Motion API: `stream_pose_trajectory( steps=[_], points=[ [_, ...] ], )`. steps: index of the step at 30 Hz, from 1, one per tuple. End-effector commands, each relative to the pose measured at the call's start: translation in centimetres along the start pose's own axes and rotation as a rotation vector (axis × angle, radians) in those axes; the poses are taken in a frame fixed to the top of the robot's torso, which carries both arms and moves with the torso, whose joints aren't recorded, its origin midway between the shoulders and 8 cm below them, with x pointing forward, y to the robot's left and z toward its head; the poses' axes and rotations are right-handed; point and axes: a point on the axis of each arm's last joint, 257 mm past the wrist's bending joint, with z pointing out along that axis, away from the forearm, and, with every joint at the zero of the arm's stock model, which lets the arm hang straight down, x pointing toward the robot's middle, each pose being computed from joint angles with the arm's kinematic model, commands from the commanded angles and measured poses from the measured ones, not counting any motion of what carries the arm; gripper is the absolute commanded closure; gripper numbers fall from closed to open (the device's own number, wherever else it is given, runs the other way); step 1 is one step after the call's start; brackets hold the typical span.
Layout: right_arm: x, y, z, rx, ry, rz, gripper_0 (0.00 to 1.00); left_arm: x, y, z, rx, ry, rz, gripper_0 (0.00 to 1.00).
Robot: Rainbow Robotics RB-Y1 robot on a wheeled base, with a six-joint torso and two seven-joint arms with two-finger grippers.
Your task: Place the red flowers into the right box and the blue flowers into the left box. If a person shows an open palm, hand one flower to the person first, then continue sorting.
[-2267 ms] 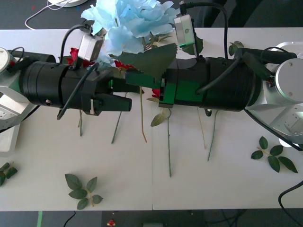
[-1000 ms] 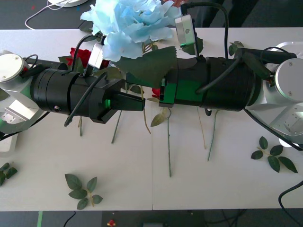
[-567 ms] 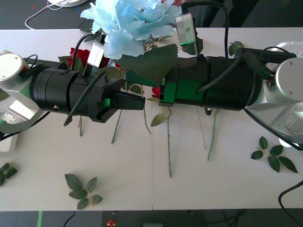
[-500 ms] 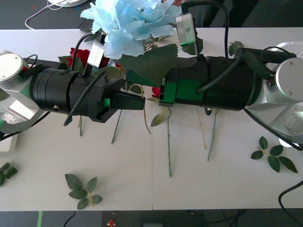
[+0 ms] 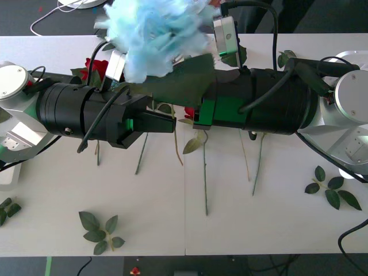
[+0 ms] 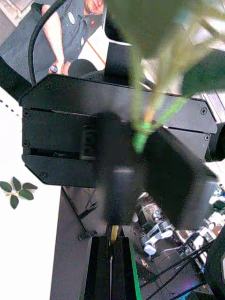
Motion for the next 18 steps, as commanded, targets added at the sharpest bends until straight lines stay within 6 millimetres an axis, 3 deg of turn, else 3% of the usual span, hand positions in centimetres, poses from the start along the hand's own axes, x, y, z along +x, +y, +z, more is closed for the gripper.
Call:
stream_pose_trajectory(
  steps=[1,3,4,5,6,10,18],
  points=[
    [-1.86,2.08,1.55,-0.054,-0.039,-0.07,0.0,-1.88,-1.05,0.45,0.018,0.009,0.048,1.0],
    [-1.93,2.09,1.53,-0.054,-0.041,-0.074,0.0,-1.86,-1.09,0.52,0.02,0.008,0.047,0.99],
    [-1.89,2.12,1.55,-0.056,-0.041,-0.075,0.0,-1.85,-1.07,0.47,0.019,0.009,0.047,0.8],
    [-1.99,2.17,1.52,-0.057,-0.044,-0.075,0.0,-1.99,-1.04,0.45,0.017,0.005,0.047,0.51],
    [-1.97,2.24,1.57,-0.06,-0.044,-0.076,0.0,-2.01,-1.0,0.41,0.015,0.004,0.046,0.35],
    [-2.03,2.21,1.52,-0.059,-0.045,-0.084,0.0,-2.07,-0.91,0.28,0.015,-0.001,0.04,0.3],
    [-2.13,2.35,1.46,-0.065,-0.05,-0.083,0.0,-2.13,-0.86,0.13,0.013,-0.004,0.036,0.3]
  ],
)
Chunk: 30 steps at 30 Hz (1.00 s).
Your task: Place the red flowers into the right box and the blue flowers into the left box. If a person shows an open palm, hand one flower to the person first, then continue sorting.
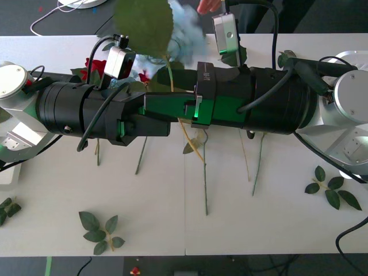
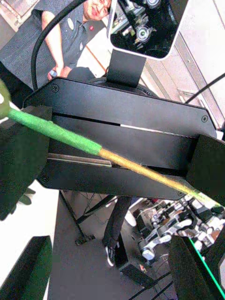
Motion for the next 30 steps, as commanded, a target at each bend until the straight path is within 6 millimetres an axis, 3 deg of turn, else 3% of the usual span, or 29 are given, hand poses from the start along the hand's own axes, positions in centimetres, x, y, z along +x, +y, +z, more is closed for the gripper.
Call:
stream_pose_trajectory(
  steps=[1,10,11,12,13,21,30],
  points=[
    [-1.7,1.9,1.3,-0.053,-0.029,-0.052,0.0,-1.6,-0.6,0.1,0.005,0.015,0.041,0.3],
    [-2.2,2.5,1.1,-0.074,-0.046,-0.028,0.0,-1.7,-0.4,-0.2,-0.003,0.012,0.037,0.3],
    [-2.3,2.6,1.1,-0.078,-0.051,-0.022,0.21,-1.6,-0.4,-0.2,-0.003,0.013,0.036,0.3],
    [-2.5,2.7,1.0,-0.084,-0.053,-0.01,0.75,-1.7,-0.4,-0.2,-0.004,0.013,0.039,0.3],
    [-2.5,2.8,1.0,-0.088,-0.056,0.001,1.0,-1.6,-0.3,-0.3,-0.004,0.012,0.035,0.29],
    [-3.6,3.2,0.5,-0.104,-0.085,0.024,1.0,-1.8,-0.3,-0.5,-0.007,0.008,0.032,0.3],
    [-4.1,2.2,0.0,-0.068,-0.093,0.016,1.0,-1.8,-0.3,-0.6,-0.009,0.009,0.032,0.3]
  ],
)
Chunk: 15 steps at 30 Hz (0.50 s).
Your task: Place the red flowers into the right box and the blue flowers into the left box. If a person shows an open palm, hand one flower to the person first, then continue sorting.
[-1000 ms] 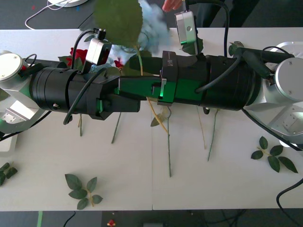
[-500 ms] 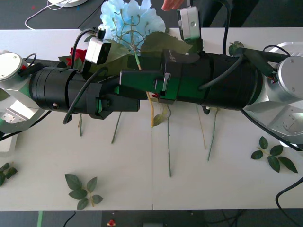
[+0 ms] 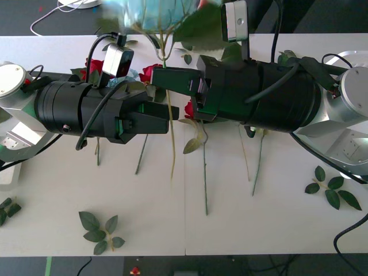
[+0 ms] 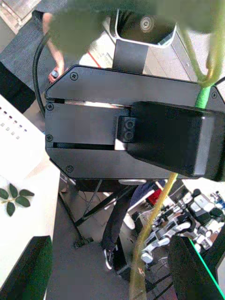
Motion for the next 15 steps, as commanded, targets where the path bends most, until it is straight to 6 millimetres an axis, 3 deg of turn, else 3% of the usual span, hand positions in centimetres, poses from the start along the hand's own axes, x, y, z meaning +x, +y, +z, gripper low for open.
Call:
stream_pose_trajectory(
  steps=[1,10,15],
  points=[
    [-1.9,1.0,0.3,-0.015,-0.01,-0.083,1.0,-1.4,-0.3,-0.4,-0.013,0.022,0.042,0.3],
    [-2.8,0.6,-0.3,0.003,-0.029,-0.07,1.0,-1.4,-0.3,-0.4,-0.01,0.022,0.043,0.3],
    [-5.4,-0.9,-1.7,0.072,-0.08,-0.103,1.0,-1.4,-0.3,-0.4,-0.01,0.022,0.045,0.3]
  ],
)
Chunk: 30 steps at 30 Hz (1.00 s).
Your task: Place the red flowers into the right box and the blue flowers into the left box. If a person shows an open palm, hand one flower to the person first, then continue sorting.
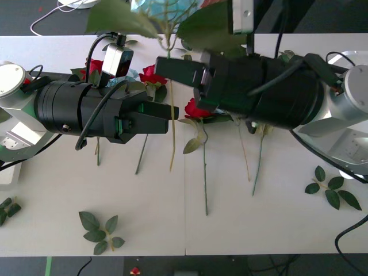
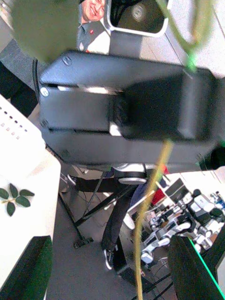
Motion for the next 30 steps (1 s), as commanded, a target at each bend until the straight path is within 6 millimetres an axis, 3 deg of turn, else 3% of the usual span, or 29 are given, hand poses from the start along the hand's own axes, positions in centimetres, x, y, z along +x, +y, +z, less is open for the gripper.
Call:
stream_pose_trajectory(
  steps=[1,5,12,18,22,30],
  points=[
    [-4.4,-0.6,-1.5,0.058,-0.042,-0.133,1.0,-1.4,-0.3,-0.3,-0.01,0.023,0.045,0.3],
    [-6.8,-3.3,-4.2,0.183,-0.074,-0.23,1.0,-1.4,-0.3,-0.3,-0.011,0.022,0.045,0.3],
    [-11.4,-8.2,-11.6,0.451,-0.125,-0.425,1.0,-1.5,0.5,-0.9,-0.028,0.008,0.035,0.3],
    [-14.9,-12.2,-16.1,0.641,-0.181,-0.558,1.0,-1.8,1.1,-1.5,-0.037,-0.01,0.031,0.3],
    [-16.8,-14.8,-17.6,0.735,-0.201,-0.637,1.0,-2.1,1.2,-1.7,-0.04,-0.016,0.034,0.3],
    [-19.8,-19.0,-18.2,0.872,-0.181,-0.798,1.0,-1.7,0.9,-1.8,-0.032,-0.004,0.037,0.3]
  ],
)
